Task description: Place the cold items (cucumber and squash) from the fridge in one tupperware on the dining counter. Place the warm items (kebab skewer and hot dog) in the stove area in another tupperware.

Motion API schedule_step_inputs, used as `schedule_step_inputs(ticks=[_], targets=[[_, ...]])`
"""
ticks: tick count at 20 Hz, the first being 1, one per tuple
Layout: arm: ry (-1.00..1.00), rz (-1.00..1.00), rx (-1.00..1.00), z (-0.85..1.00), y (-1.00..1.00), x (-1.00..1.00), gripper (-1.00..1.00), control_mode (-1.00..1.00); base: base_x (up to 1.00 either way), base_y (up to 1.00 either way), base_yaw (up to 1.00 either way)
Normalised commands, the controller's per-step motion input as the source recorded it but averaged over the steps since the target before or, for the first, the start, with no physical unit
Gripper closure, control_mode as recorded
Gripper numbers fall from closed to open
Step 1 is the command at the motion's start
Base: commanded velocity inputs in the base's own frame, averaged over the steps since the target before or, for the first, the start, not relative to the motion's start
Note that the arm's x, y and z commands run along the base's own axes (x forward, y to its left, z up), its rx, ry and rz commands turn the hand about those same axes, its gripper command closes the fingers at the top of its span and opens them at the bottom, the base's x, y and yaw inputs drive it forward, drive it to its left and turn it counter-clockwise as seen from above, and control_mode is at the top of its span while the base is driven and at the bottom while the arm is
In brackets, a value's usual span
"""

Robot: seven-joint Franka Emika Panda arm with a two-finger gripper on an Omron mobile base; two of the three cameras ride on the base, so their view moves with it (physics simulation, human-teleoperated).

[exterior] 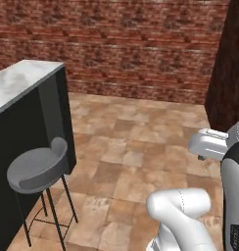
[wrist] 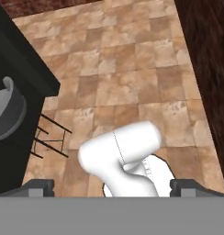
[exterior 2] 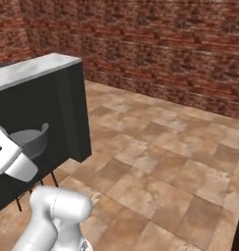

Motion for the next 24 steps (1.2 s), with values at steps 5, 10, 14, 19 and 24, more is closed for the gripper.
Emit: schedule_step_inputs(ticks=[5,10,14,19,24], targets=[[0.00,0.00,0.00,0.00,0.00,0.00,-1.00,1.00,1.00,-0.45,0.28],[0.00,0.00,0.00,0.00,0.00,0.00,-1.00,1.00,1.00,-0.44,0.29],[0.00,0.00,0.00,0.00,0.00,0.00,-1.00,1.00,1.00,-0.44,0.32],[0.00,0.00,0.00,0.00,0.00,0.00,-1.00,1.00,1.00,-0.44,0.36],[0.00,0.00,0.00,0.00,0.00,0.00,-1.00,1.00,1.00,-0.43,0.44]])
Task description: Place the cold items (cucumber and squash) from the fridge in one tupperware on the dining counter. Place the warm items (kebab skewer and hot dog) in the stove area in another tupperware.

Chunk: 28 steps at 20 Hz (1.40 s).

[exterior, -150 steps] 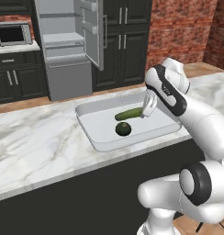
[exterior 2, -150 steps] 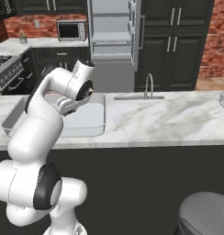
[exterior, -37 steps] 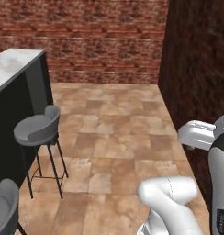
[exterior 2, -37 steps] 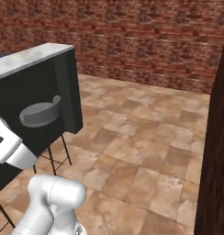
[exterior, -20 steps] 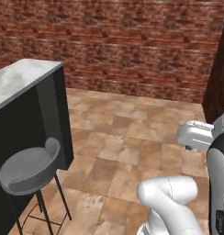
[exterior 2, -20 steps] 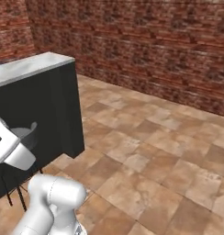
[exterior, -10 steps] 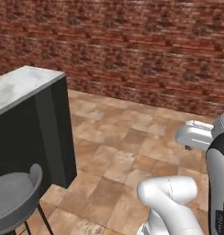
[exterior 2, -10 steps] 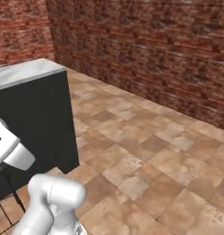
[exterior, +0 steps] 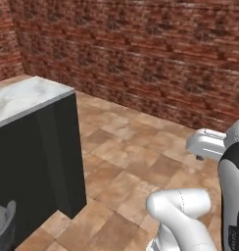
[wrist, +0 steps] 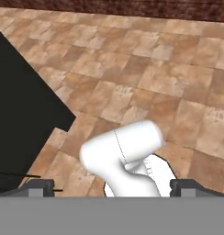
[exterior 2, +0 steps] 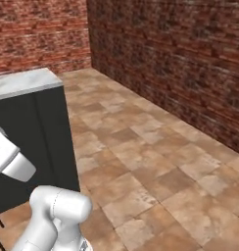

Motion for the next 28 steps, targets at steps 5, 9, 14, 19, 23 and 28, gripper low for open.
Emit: schedule_step_inputs(ticks=[5,9,14,19,23,28], targets=[[0.00,0.00,0.00,0.00,0.00,0.00,-1.00,1.00,1.00,-0.43,0.46],[0.00,0.00,0.00,0.00,0.00,0.00,-1.00,1.00,1.00,-0.42,0.47],[0.00,0.00,0.00,0.00,0.00,0.00,-1.00,1.00,1.00,-0.42,0.47],[0.00,0.00,0.00,0.00,0.00,0.00,-1.00,1.00,1.00,-0.43,0.47],[0.00,0.00,0.00,0.00,0.00,0.00,-1.00,1.00,1.00,-0.45,0.49],[0.00,0.00,0.00,0.00,0.00,0.00,-1.00,1.00,1.00,-0.44,0.47]])
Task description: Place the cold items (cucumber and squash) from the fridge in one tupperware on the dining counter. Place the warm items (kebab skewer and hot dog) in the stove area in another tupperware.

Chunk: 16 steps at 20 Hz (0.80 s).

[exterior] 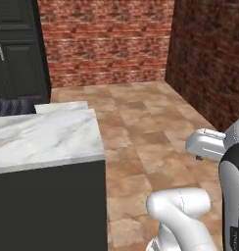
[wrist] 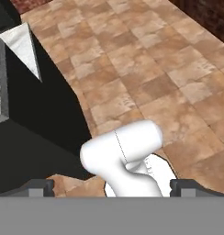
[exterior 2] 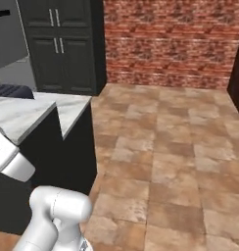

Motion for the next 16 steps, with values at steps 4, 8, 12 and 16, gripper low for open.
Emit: schedule_step_inputs(ticks=[4,8,12,16], targets=[[0.00,0.00,0.00,0.00,0.00,0.00,-1.00,1.00,0.71,-0.71,0.45],[0.00,0.00,0.00,0.00,0.00,0.00,-1.00,1.00,0.58,-0.79,0.46],[0.00,0.00,0.00,0.00,0.00,0.00,-1.00,1.00,0.54,-0.77,0.48],[0.00,0.00,0.00,0.00,0.00,0.00,-1.00,1.00,0.58,-0.76,0.49]])
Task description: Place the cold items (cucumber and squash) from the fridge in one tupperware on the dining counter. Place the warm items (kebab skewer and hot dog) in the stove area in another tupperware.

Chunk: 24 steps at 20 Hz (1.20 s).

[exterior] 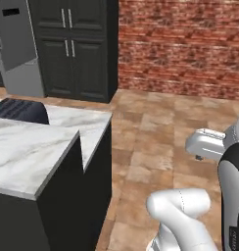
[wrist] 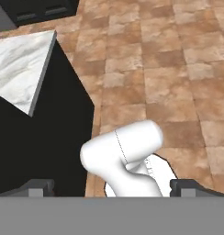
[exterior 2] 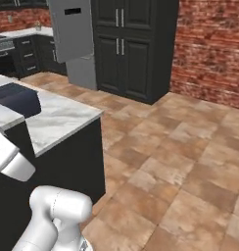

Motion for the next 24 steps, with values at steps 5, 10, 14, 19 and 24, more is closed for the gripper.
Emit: schedule_step_inputs(ticks=[5,10,14,19,24], targets=[[0.00,0.00,0.00,0.00,0.00,0.00,-1.00,1.00,0.60,-0.77,0.48],[0.00,0.00,0.00,0.00,0.00,0.00,-1.00,1.00,0.60,-0.78,0.48],[0.00,0.00,0.00,0.00,0.00,0.00,-1.00,1.00,0.60,-0.78,0.48],[0.00,0.00,0.00,0.00,0.00,0.00,-1.00,1.00,0.60,-0.77,0.48],[0.00,0.00,0.00,0.00,0.00,0.00,-1.00,1.00,0.62,-0.78,0.47]])
